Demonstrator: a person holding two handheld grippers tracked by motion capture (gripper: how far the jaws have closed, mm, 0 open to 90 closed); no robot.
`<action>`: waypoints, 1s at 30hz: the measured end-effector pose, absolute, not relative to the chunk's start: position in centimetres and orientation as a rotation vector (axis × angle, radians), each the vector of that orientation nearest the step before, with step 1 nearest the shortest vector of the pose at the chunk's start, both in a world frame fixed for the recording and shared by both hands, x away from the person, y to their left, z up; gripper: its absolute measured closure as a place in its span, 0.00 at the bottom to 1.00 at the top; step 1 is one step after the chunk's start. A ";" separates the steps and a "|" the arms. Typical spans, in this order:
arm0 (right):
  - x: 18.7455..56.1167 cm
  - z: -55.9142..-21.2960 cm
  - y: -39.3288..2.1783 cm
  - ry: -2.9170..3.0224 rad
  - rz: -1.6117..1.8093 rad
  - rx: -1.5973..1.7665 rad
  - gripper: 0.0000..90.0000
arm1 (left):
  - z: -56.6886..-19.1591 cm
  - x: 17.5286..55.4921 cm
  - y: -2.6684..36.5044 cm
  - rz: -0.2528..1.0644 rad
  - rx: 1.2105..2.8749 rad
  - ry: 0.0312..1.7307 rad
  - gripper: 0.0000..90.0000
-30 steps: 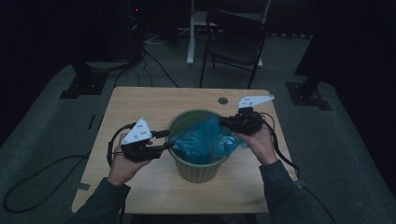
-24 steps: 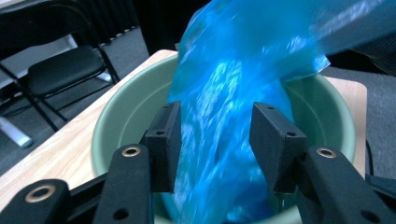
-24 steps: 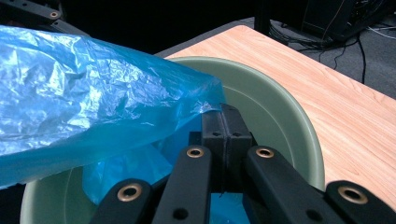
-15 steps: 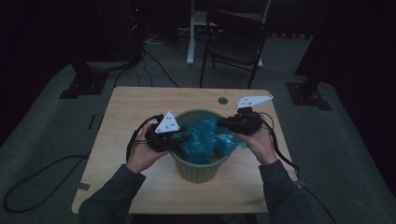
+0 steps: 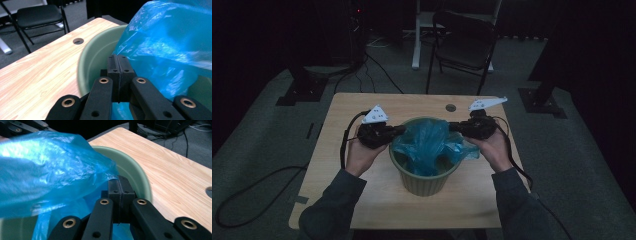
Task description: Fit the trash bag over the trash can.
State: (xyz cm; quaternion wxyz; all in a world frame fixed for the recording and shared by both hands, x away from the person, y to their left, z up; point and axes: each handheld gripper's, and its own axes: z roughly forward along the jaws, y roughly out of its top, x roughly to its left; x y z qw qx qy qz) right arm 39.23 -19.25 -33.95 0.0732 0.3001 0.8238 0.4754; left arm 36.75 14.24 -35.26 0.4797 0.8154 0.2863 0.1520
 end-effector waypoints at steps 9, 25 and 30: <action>41.7 -34.9 -20.5 2.454 1.343 1.008 1.00 | -36.9 39.9 16.4 0.324 1.930 0.875 1.00; 44.1 -37.9 -20.7 2.488 1.252 1.140 1.00 | -40.1 42.6 17.7 0.190 1.932 1.021 1.00; 43.6 -38.8 -21.3 2.504 1.257 1.169 1.00 | -40.8 42.4 18.1 0.163 1.931 1.024 1.00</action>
